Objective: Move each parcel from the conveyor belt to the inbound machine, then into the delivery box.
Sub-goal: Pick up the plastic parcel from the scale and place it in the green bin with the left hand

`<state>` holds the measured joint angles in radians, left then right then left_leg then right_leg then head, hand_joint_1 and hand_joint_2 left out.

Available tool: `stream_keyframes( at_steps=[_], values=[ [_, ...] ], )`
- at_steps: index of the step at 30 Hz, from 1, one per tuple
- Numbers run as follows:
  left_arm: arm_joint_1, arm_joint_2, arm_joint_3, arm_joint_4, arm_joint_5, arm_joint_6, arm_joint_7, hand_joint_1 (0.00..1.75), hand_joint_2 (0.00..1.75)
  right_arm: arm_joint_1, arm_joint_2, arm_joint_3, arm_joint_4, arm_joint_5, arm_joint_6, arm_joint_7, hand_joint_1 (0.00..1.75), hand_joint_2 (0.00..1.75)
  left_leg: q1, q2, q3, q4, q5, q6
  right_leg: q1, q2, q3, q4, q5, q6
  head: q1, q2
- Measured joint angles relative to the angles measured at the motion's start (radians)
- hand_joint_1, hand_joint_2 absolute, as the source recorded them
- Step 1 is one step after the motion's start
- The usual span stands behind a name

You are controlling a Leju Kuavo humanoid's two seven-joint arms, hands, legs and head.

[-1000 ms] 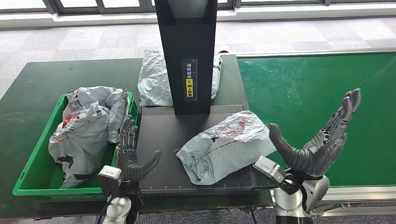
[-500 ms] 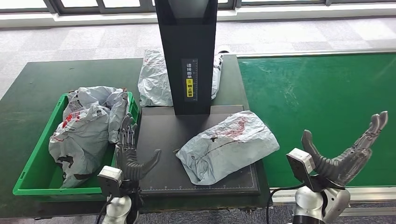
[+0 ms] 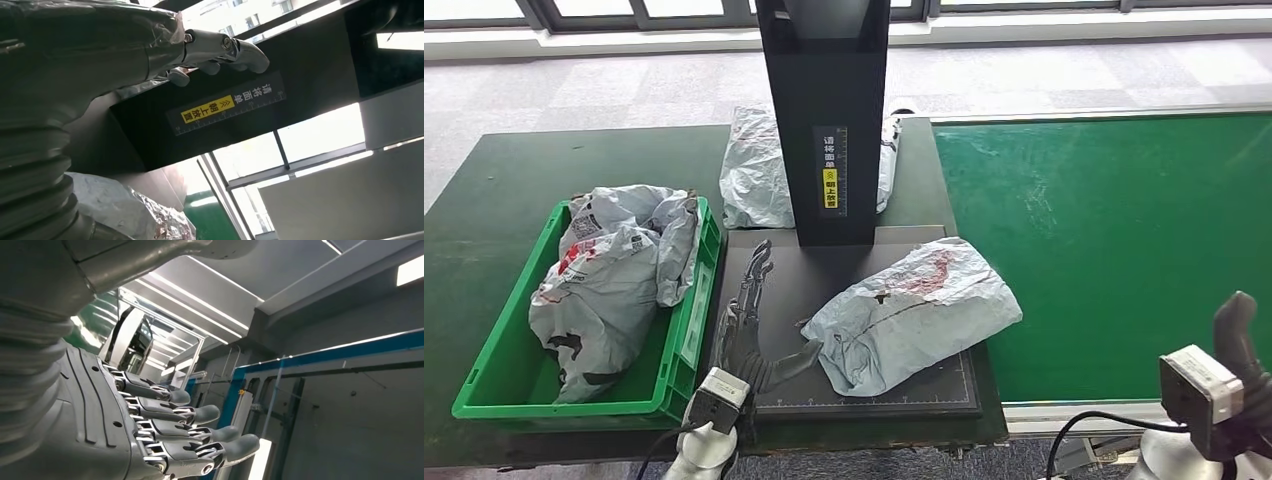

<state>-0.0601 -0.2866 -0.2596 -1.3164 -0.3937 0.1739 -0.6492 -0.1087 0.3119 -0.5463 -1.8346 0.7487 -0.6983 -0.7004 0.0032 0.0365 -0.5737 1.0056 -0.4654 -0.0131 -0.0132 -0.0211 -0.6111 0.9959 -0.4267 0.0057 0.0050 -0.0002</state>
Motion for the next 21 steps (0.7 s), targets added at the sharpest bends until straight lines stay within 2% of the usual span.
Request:
stream_keyframes(
  at_steps=[4,7,11,17,21],
  values=[
    [-0.119,-0.011,-0.061,0.145,-0.102,0.115,0.027,0.0,1.75,-0.022,0.003,-0.006,-0.003,0.048,0.002,0.0,0.0,1.75,0.0,-0.001,-0.001,0.0,0.002,0.002,-0.001,-0.002,0.001,0.0,0.002,0.002,0.0,0.0],
    [-0.243,-0.034,-0.135,0.332,-0.104,0.226,0.083,0.0,1.75,-0.058,0.009,-0.007,0.008,0.093,0.002,0.0,0.0,1.75,0.0,-0.001,-0.001,0.0,0.004,0.003,-0.002,-0.002,0.001,0.0,0.004,0.003,0.0,0.0],
    [-0.362,-0.064,-0.24,0.566,-0.117,0.306,0.189,0.0,1.75,-0.086,0.015,-0.011,0.024,0.165,0.002,0.0,0.0,1.75,-0.001,-0.002,-0.001,0.0,0.005,0.004,-0.003,-0.002,0.001,0.0,0.005,0.004,0.0,0.0],
    [-0.44,-0.076,-0.389,0.794,-0.247,0.304,0.396,0.0,1.75,-0.089,0.017,-0.021,0.026,0.163,0.001,0.001,0.0,1.75,-0.001,-0.002,-0.001,0.0,0.004,0.004,-0.003,-0.002,0.001,0.0,0.004,0.004,0.0,0.0],
    [-0.462,-0.077,-0.472,0.874,-0.302,0.277,0.485,0.0,1.75,-0.084,0.017,-0.021,0.024,0.156,0.001,0.0,0.0,1.75,-0.001,-0.002,-0.002,0.0,0.003,0.004,-0.003,-0.002,0.001,0.0,0.003,0.005,0.0,0.0]
  ],
)
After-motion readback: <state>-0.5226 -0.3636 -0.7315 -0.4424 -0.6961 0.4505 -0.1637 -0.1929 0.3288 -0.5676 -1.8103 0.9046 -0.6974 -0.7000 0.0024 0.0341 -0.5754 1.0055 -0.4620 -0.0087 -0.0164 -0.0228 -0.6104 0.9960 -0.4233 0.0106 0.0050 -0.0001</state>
